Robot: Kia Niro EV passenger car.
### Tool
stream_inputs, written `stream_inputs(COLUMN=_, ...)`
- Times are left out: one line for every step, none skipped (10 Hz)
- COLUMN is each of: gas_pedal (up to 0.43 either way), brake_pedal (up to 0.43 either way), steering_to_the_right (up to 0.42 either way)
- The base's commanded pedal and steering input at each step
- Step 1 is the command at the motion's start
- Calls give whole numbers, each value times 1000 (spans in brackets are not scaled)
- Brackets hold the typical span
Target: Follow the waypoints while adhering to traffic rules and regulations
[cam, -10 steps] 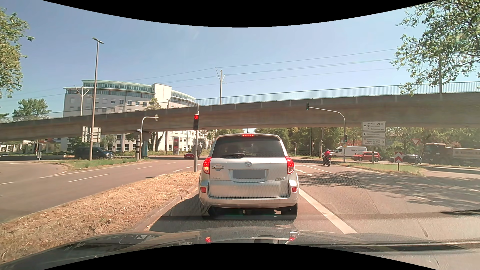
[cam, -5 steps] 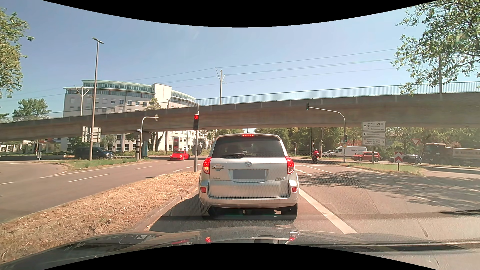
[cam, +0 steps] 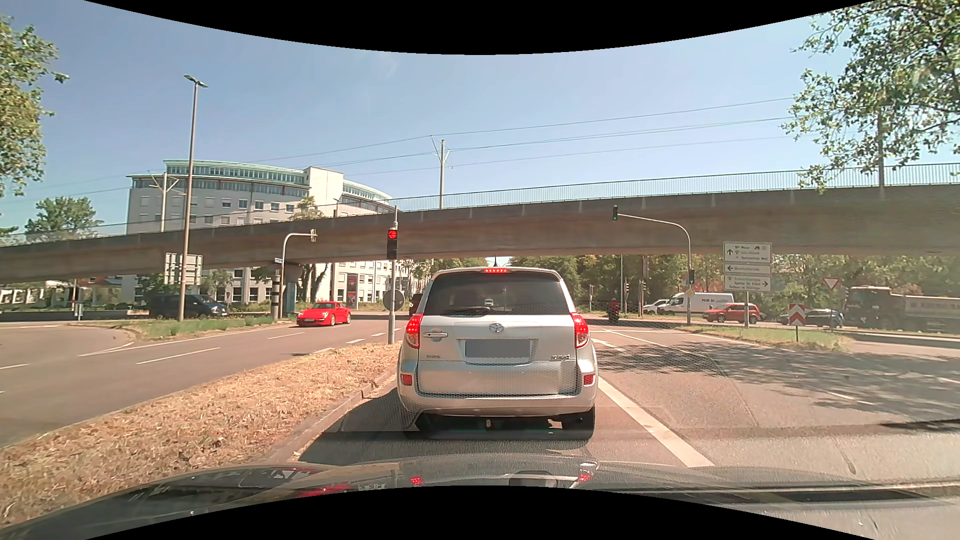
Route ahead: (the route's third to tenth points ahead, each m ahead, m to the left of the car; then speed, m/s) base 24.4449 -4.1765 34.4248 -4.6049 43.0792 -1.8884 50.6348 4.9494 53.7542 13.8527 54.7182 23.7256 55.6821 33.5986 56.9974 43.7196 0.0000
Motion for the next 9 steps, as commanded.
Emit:
stream_inputs(gas_pedal=0, brake_pedal=226, steering_to_the_right=-1)
stream_inputs(gas_pedal=0, brake_pedal=232, steering_to_the_right=-1)
stream_inputs(gas_pedal=0, brake_pedal=232, steering_to_the_right=-1)
stream_inputs(gas_pedal=0, brake_pedal=232, steering_to_the_right=-1)
stream_inputs(gas_pedal=0, brake_pedal=232, steering_to_the_right=-1)
stream_inputs(gas_pedal=0, brake_pedal=232, steering_to_the_right=0)
stream_inputs(gas_pedal=0, brake_pedal=232, steering_to_the_right=-1)
stream_inputs(gas_pedal=0, brake_pedal=232, steering_to_the_right=0)
stream_inputs(gas_pedal=0, brake_pedal=232, steering_to_the_right=-1)
